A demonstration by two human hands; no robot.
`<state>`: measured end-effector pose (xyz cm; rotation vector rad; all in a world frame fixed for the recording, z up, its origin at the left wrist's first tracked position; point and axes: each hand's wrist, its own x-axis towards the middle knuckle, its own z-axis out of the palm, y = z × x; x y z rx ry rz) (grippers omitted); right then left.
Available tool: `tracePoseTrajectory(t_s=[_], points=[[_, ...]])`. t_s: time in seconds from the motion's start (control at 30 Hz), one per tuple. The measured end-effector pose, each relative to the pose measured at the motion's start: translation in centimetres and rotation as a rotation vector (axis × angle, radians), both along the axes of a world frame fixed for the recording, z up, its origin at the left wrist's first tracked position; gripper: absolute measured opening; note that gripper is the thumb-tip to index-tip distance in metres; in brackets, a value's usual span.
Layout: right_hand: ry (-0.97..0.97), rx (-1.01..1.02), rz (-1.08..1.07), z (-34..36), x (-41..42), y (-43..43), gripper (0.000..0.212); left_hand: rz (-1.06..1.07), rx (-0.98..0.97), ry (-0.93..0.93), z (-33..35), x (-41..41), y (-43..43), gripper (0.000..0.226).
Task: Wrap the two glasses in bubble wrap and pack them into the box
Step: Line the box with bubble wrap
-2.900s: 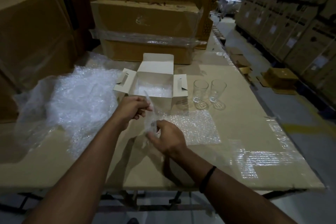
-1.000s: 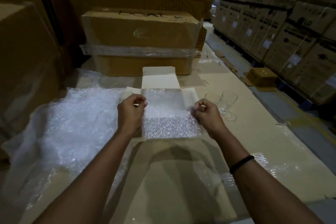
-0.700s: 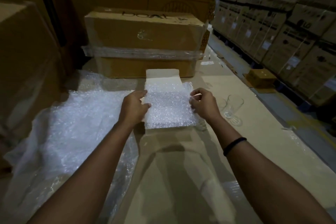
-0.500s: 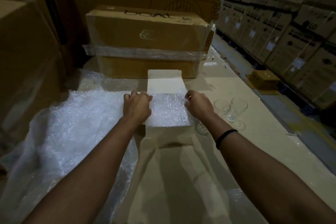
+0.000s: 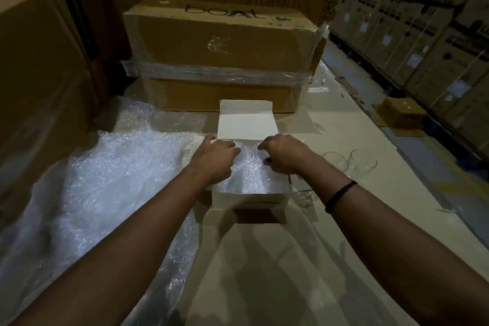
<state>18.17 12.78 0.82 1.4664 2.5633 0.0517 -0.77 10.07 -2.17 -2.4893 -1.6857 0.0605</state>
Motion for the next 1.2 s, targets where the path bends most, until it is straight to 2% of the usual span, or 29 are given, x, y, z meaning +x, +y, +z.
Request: tracePoseTrajectory(t_s=[0.1, 0.2, 0.27, 0.37, 0.47, 0.57, 0.77, 0.87, 0.97, 1.03, 1.1, 1.2], points=[[-0.219, -0.038, 0.044, -1.9, -1.6, 0.8, 0.040, 0.001, -0.091, 0.149, -1.2, 1.0, 0.8, 0.048], [-0.305, -0.182, -0.025, -3.8, -2.4, 1.4, 0.039, -0.017, -0.078, 0.304, -2.2, 1.3, 1.2, 0.038], [-0.277, -0.217, -0.042, -4.1, -2.5, 1.7, 0.039, -0.040, -0.067, 0.284, -2.3, 1.2, 1.3, 0.034], [-0.202, -0.074, 0.021, -3.4, -1.8, 2.1, 0.046, -0.077, -0.042, 0.213, -1.7, 0.6, 1.5, 0.038], [-0.353, -0.085, 0.035, -3.2, -1.0, 1.9, 0.064, -0.053, -0.093, 0.241, -1.5, 0.1, 0.9, 0.035], [-0.460, -0.124, -0.007, -4.3, -0.9, 1.6, 0.067, 0.025, -0.193, 0.283, -1.8, 0.6, 0.3, 0.032], [-0.378, -0.083, 0.023, -2.6, -0.1, 0.6, 0.067, -0.014, -0.150, 0.250, -1.3, 0.4, 0.2, 0.031], [-0.442, -0.077, 0.062, -1.9, 0.4, 0.0, 0.056, -0.002, -0.207, 0.308, -0.3, 0.4, 0.1, 0.031], [-0.505, -0.074, 0.073, -3.1, -0.2, -0.9, 0.037, 0.044, -0.272, 0.402, 0.0, 1.3, -0.4, 0.021], [-0.533, -0.060, 0.090, -3.5, -0.6, -1.1, 0.029, 0.081, -0.321, 0.431, -0.1, 1.6, -0.6, 0.024], [-0.526, -0.067, 0.096, -3.0, -0.8, -0.8, 0.035, 0.075, -0.322, 0.399, 0.0, 1.6, -0.3, 0.025], [-0.386, -0.089, 0.079, -2.2, -1.5, 0.5, 0.061, 0.074, -0.254, 0.298, -0.1, 1.1, 0.9, 0.050]])
